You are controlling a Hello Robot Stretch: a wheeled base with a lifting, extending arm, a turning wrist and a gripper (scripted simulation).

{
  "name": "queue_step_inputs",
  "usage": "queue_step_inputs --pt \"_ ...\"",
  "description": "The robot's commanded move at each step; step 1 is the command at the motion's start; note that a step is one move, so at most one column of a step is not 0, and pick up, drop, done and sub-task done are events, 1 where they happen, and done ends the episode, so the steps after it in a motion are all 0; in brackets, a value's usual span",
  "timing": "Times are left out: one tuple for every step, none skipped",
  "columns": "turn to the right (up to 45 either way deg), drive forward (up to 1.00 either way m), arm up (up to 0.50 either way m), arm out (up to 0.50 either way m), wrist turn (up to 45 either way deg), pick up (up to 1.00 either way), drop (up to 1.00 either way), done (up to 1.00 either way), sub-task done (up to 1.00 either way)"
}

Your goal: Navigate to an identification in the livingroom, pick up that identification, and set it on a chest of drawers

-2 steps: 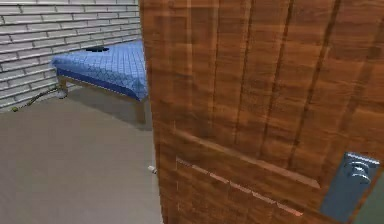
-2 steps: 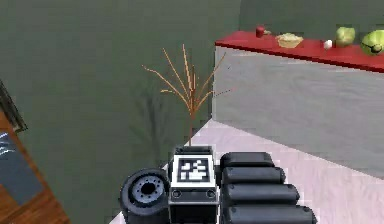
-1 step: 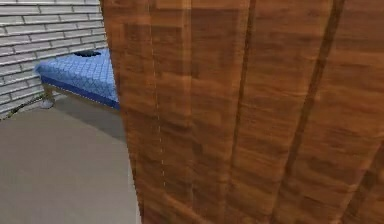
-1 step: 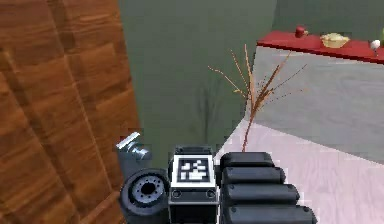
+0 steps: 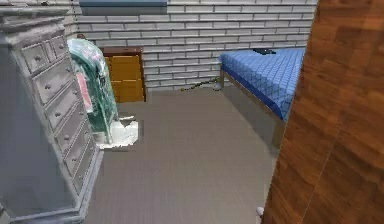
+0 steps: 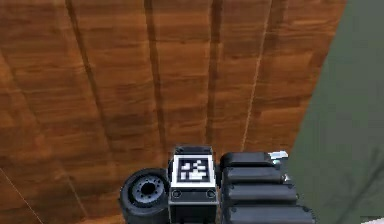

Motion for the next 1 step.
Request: queue_step_inputs --pt "-6.0 0.0 0.0 0.0 0.0 0.0 0.0 0.0 0.0"
